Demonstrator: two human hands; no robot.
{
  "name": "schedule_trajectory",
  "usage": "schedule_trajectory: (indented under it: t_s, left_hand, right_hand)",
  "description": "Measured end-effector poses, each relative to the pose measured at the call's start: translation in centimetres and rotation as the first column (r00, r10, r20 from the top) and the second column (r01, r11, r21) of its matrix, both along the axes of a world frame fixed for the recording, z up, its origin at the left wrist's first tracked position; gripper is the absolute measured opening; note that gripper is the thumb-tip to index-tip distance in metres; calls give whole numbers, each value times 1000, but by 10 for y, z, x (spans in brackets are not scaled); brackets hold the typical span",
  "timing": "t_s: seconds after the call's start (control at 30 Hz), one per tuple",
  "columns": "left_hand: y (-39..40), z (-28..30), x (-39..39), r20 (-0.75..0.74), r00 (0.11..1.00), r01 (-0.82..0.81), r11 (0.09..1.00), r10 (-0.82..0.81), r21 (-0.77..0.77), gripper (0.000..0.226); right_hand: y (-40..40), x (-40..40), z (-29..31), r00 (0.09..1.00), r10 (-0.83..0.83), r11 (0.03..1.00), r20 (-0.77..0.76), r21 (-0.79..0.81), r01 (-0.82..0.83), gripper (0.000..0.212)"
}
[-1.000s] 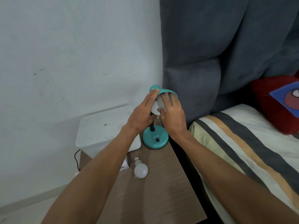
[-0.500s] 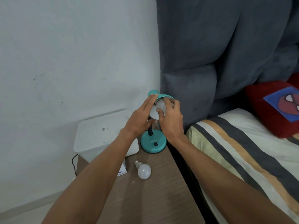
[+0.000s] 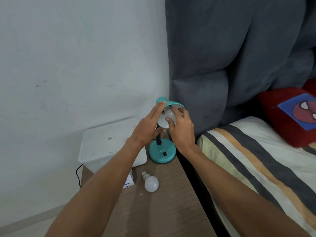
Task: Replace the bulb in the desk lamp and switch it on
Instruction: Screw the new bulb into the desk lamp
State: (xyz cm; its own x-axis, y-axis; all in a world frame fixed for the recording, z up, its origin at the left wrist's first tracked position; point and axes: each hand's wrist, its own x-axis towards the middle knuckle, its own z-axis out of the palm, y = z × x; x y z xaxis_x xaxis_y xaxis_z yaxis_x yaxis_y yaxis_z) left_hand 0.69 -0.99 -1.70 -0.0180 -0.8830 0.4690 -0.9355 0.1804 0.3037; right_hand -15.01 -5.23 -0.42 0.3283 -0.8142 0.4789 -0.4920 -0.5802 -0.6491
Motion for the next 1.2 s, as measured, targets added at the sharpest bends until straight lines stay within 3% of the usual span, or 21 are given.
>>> schedule_trajectory:
  t_s: [0.1, 0.27, 0.4, 0.5, 0.57, 0.7, 0.77, 0.87, 1.0, 1.13, 1.2]
  left_hand:
    - [3, 2, 3, 0, 1000, 19, 1000, -19, -5, 100]
    - [6, 7, 4, 7, 999, 39, 999, -39, -17, 94]
    - [3, 4, 4, 18, 998, 55, 998, -55, -27, 94]
    - [3, 3, 5, 15, 999, 52, 998, -52, -30, 97]
    - [3, 2, 5, 15, 998, 55, 998, -55, -35, 97]
    - [3, 4, 4, 14, 998, 60, 997, -60, -42, 96]
    - [2, 4, 5, 21, 998, 67, 997, -66, -42, 95]
    - [2, 4, 6, 29, 996, 80, 996, -79, -41, 92]
    - [3, 3, 6, 31, 997, 74, 996, -73, -41, 94]
    - [4, 2, 7, 30, 997, 74, 996, -73, -45, 94]
    - [3, 2, 7, 30, 997, 77, 996, -76, -48, 93]
  right_hand:
    - [-2, -1, -4, 995, 24, 1000, -97, 1, -24, 62]
    - [-7, 0, 1, 998, -61, 981, 35, 186, 53, 52]
    - [-2, 0, 1, 999, -21, 999, 29, 48, 20, 46]
    - [-4, -1, -4, 996, 38, 999, -81, -25, -40, 53]
    - [-7, -2, -6, 995, 46, 999, -91, 7, -46, 58]
    - [-9, -1, 0, 999, -13, 993, 45, 120, 7, 52]
    - [-8, -2, 2, 997, -12, 995, 75, 102, 5, 50]
    - [-5, -4, -1, 999, 32, 999, 44, 29, -33, 43]
    - [-6, -4, -8, 998, 52, 998, -36, 45, -50, 58]
    - [-10, -2, -6, 999, -24, 991, 45, 134, 18, 55]
    - [-8, -3, -6, 999, -29, 995, 37, 98, 26, 54]
